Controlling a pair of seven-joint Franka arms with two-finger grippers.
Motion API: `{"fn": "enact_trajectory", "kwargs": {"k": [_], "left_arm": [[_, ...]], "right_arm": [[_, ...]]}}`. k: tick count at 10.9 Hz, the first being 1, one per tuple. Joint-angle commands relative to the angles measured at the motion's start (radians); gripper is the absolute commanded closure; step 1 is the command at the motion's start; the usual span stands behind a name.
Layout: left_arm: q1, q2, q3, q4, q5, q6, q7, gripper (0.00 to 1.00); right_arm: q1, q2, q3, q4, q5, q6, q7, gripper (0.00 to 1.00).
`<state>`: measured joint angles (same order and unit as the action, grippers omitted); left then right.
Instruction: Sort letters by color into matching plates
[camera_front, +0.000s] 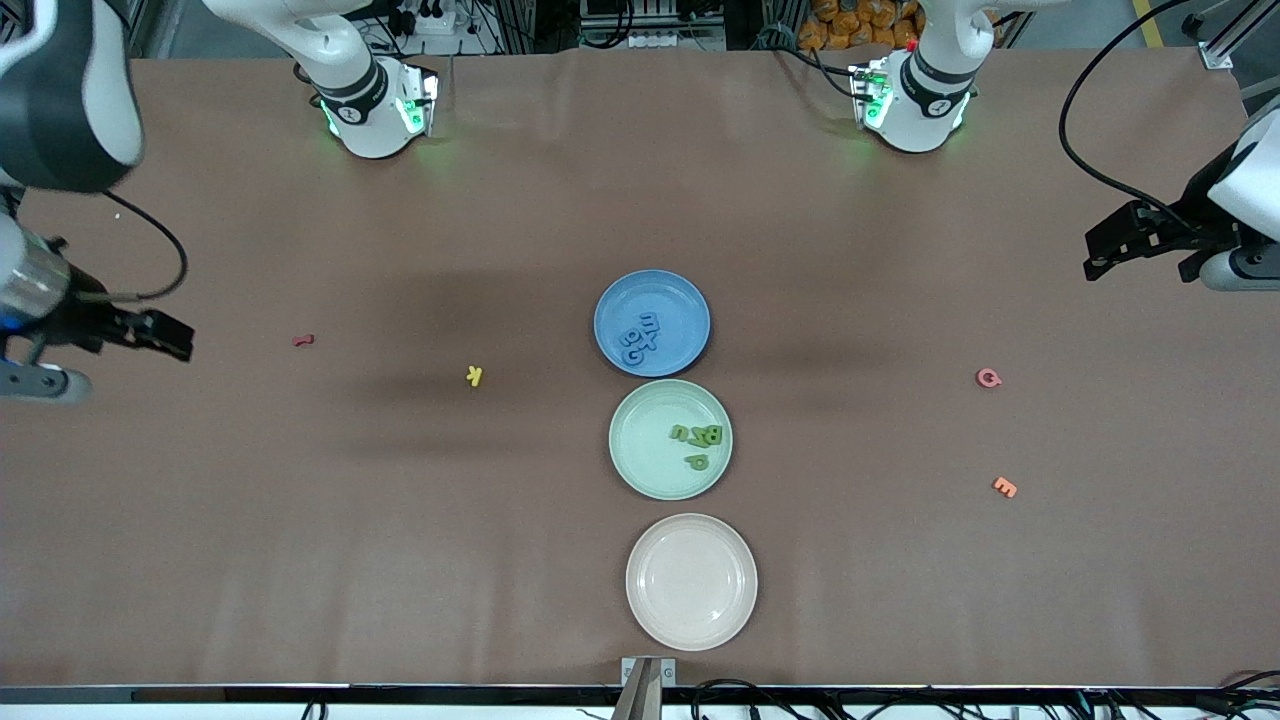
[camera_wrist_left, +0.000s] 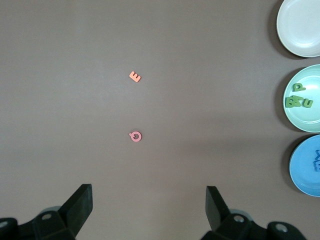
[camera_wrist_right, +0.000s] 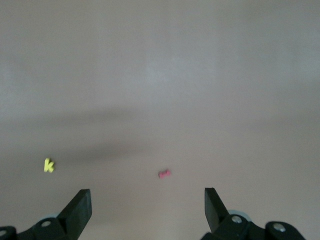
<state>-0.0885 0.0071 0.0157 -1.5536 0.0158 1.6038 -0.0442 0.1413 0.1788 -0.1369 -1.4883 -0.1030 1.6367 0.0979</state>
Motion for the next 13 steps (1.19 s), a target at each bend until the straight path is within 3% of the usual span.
{"fn": "enact_trajectory", "kwargs": {"k": [1,4,6,7,13], "left_arm": [[0.006,-0.001,0.001,0.009,-0.016,-0.005,0.023,0.0],[0.006,-0.001,0.001,0.009,-0.016,-0.005,0.023,0.0],[0.001,-0.001,0.001,0.007,-0.004,-0.007,0.018,0.0],[0.004,-0.001,0.001,0.007,-0.004,-0.007,0.018,0.0],[0.007,0.001,0.0,0.006,-0.005,-0.007,0.02,0.0]], "right_arm": [[-0.002,-0.03,0.007,0.105,0.0,-0.13,-0.001,0.0],[0.001,-0.073,0.01,0.135,0.005,-0.196,-0.004,0.0],[-0.006,-0.091,-0.001,0.135,0.122,-0.195,-0.009,0.0],[-0.012,-0.099,-0.001,0.135,0.135,-0.187,-0.009,0.0],[-0.012,-0.099,0.0,0.102,0.137,-0.135,-0.017,0.0]]}}
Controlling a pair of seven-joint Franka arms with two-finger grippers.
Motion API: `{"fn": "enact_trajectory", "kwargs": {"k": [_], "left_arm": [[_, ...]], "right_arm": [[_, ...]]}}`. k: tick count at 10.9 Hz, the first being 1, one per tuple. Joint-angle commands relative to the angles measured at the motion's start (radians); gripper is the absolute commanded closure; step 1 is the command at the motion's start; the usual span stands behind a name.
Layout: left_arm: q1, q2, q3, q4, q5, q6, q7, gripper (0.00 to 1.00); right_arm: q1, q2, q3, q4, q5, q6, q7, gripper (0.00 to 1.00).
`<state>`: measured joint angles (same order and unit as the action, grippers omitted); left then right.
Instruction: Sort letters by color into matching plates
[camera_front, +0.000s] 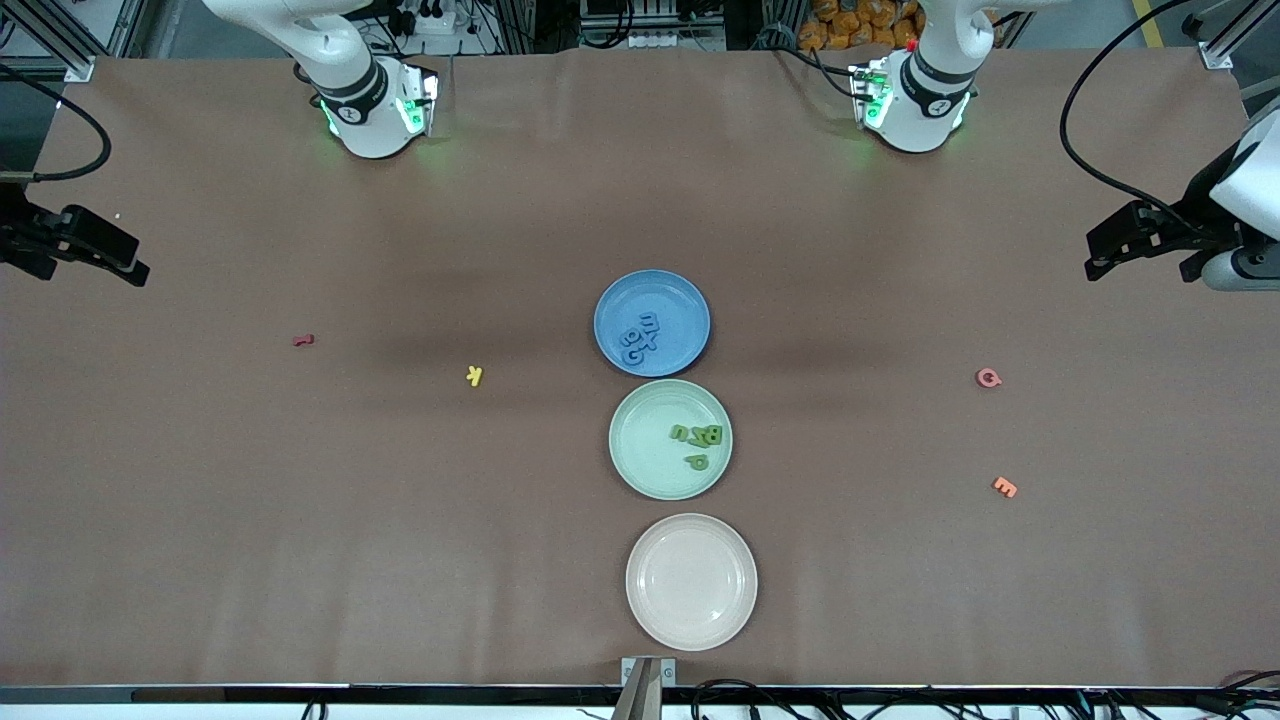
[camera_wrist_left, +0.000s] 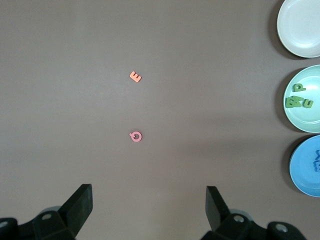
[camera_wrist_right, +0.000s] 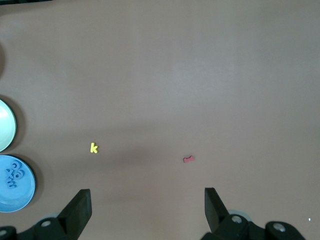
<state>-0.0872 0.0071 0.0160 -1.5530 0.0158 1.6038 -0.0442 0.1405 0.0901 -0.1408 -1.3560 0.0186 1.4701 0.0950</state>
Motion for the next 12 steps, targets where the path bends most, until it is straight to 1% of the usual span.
{"fn": "enact_trajectory", "kwargs": {"k": [1,5,12], "left_arm": [[0.007,-0.001,0.001,0.002,-0.005,-0.007,0.021,0.0],[0.007,0.001,-0.001,-0.001,-0.005,-0.007,0.02,0.0],[0.006,0.001,0.001,0.001,-0.004,-0.007,0.02,0.0]], "right_arm": [[-0.01,-0.01,0.006,-0.05,0.011,0.041,-0.014,0.0],[-0.006,-0.01,0.007,-0.086,0.004,0.07,-0.011,0.0],[-0.005,-0.009,0.007,-0.089,0.003,0.075,-0.011,0.0]]}}
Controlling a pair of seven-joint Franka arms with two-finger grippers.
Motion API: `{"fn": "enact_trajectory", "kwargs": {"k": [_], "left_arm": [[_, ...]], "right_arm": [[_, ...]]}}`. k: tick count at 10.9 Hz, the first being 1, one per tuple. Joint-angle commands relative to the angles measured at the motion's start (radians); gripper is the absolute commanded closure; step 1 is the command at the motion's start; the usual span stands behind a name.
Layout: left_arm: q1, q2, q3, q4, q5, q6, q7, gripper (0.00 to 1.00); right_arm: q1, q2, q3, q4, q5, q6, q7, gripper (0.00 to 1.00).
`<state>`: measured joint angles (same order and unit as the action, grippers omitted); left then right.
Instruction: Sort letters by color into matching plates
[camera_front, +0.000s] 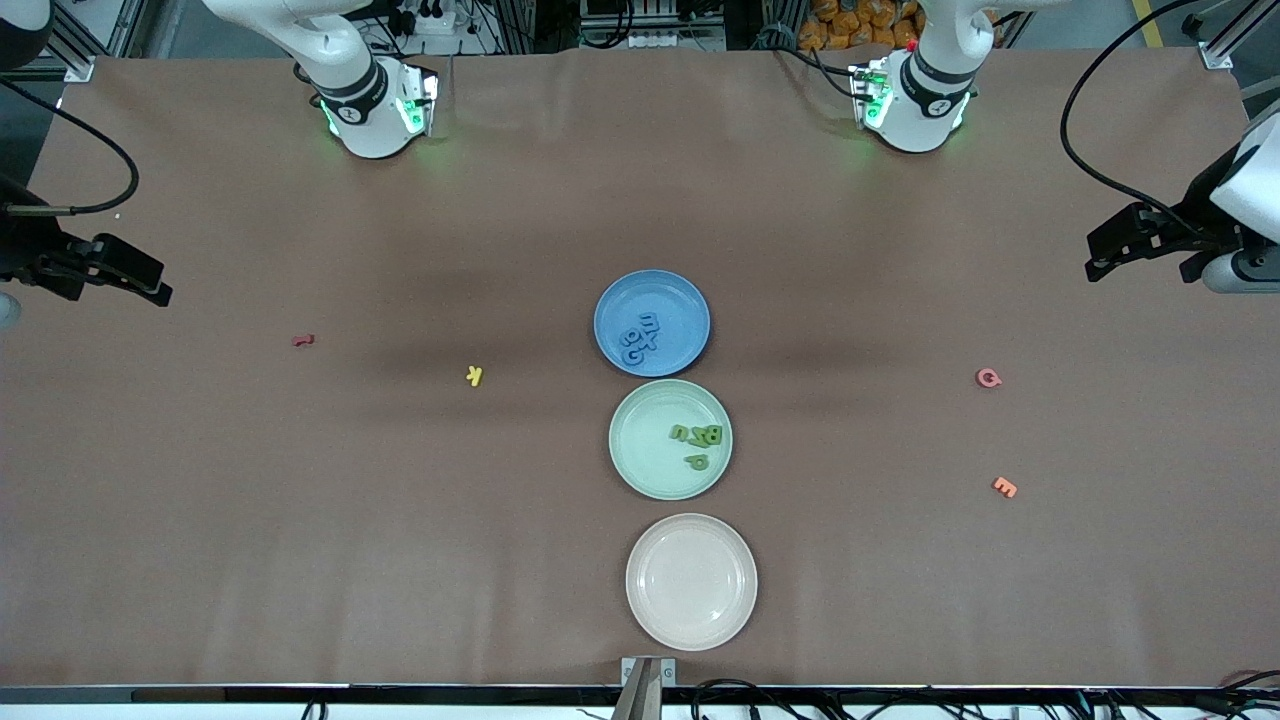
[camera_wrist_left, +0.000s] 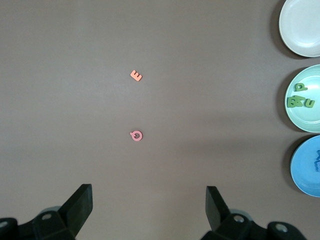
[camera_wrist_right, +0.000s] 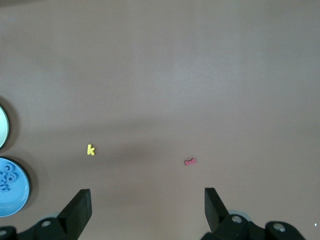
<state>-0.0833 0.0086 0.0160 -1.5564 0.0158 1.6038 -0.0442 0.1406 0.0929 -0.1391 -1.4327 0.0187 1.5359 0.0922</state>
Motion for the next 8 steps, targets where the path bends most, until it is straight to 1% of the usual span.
{"fn": "enact_trajectory", "kwargs": {"k": [1,8], "left_arm": [[-0.004,0.001,0.001,0.007,-0.001,-0.007,0.017,0.0],[-0.007,0.001,0.001,0.01,0.0,-0.004,0.004,0.0]], "right_arm": [[-0.007,-0.012,0.006,-0.014,0.003,0.009,-0.009,0.0],[-0.01,-0.012,0.004,-0.014,0.003,0.007,-0.009,0.0]]}}
